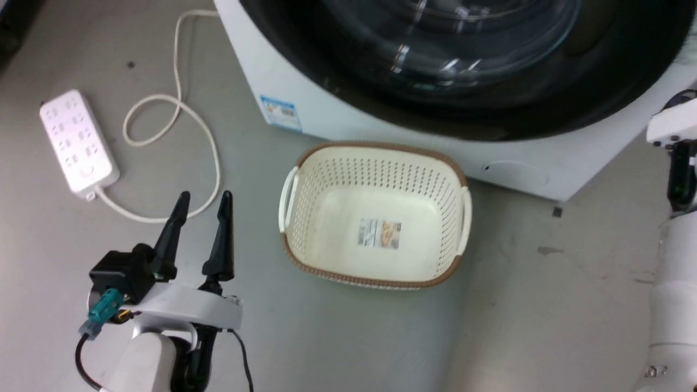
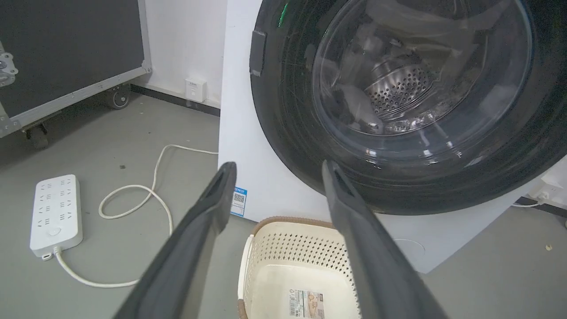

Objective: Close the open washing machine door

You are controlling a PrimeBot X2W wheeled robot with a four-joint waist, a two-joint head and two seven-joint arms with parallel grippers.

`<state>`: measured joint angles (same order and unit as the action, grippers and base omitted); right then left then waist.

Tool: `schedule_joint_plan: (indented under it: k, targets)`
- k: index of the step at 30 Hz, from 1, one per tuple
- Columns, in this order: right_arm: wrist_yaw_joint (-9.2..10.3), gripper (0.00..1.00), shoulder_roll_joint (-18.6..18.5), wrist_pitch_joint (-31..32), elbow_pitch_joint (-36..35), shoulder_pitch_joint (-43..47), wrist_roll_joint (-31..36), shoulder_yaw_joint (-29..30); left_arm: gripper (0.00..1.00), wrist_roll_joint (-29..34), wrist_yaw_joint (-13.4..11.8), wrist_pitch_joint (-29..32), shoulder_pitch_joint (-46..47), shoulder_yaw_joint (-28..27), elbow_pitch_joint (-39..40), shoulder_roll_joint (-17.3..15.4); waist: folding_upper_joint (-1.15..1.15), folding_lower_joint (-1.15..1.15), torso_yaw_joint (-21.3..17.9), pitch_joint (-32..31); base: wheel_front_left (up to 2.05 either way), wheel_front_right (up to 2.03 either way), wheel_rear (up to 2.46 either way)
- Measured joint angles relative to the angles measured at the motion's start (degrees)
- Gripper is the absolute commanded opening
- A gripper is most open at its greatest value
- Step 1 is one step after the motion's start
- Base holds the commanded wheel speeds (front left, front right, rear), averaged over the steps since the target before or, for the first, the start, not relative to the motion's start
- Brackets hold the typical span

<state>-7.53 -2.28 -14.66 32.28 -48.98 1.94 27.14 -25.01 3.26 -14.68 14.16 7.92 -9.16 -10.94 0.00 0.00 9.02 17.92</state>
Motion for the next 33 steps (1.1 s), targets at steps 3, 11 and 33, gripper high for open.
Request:
schedule_joint_plan:
  k: [3,11,33]
  targets:
    - [0.08,0.00,-0.3,-0.1,-4.3,2.7,-4.6,-2.6,1.00,0.9,0.3,0.0,-0.9,-1.0,0.0,-0.1,0.00,0.00,-1.4,-2.2,0.00,0.00,0.00]
    - [0.09,0.00,-0.4,-0.1,-14.4,20.0,-11.0,-11.1,1.00,2.8,-0.2,0.0,-4.1,-1.9,0.3,-1.0,0.00,-0.02,-7.3,-8.3,0.00,0.00,0.00]
    - [0.09,1.00,-0.4,3.9,-23.7,47.9,-9.0,-24.3,1.00,5.9,-3.9,2.1,-8.4,0.7,-0.4,-1.7,0.00,-0.01,-13.1,-18.5,0.00,0.00,0.00]
